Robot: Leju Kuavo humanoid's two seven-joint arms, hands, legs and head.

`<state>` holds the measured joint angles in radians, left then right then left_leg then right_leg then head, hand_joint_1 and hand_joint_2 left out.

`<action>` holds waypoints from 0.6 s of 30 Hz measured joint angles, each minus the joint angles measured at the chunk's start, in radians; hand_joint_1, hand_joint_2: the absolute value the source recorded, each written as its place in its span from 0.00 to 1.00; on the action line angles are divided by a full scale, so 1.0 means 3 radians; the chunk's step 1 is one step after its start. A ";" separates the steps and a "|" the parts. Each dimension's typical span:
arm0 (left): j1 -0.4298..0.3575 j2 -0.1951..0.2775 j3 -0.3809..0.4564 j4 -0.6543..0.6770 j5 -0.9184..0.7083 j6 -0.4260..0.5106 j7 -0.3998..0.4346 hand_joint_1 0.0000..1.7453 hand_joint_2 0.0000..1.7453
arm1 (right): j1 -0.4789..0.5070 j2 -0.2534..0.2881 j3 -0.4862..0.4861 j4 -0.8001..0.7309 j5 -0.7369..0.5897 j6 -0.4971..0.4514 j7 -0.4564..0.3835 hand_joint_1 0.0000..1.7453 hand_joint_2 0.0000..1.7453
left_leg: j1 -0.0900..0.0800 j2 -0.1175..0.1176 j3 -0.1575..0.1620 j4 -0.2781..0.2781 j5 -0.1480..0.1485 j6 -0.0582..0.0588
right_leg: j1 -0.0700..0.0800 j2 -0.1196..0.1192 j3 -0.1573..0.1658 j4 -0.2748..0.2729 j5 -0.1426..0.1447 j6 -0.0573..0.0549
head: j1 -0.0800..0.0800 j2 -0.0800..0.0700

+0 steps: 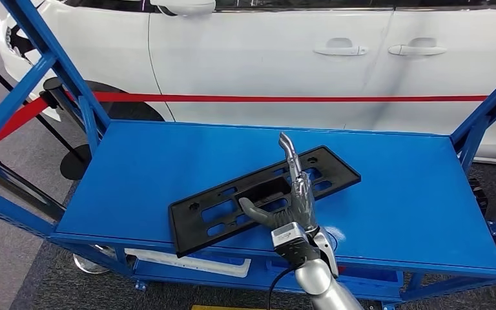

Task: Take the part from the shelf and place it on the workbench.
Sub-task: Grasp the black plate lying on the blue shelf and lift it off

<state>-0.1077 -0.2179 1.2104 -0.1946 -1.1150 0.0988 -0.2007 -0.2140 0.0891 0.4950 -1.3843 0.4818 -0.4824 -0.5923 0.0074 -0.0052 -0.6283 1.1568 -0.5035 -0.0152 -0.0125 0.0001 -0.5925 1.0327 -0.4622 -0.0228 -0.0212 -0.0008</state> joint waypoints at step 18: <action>0.0006 0.0028 0.0001 -0.0001 0.0009 0.0009 -0.0057 0.00 0.00 | -0.0190 -0.0506 0.0197 0.0245 0.0197 -0.0006 0.0030 0.00 1.00 | -0.0019 -0.0008 0.0224 -0.0447 0.0106 0.0090 | -0.0027 0.0007 -0.0051 0.0061 -0.0004 0.0134 | 0.0007 0.0000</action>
<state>-0.1060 -0.2095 1.2107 -0.1949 -1.1124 0.1014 -0.2179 -0.2709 -0.0627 0.5542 -1.3108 0.5409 -0.4840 -0.5835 0.0017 -0.0076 -0.5611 1.0228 -0.4717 0.0119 -0.0207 0.0022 -0.6077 1.0510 -0.4634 0.0175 -0.0190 -0.0008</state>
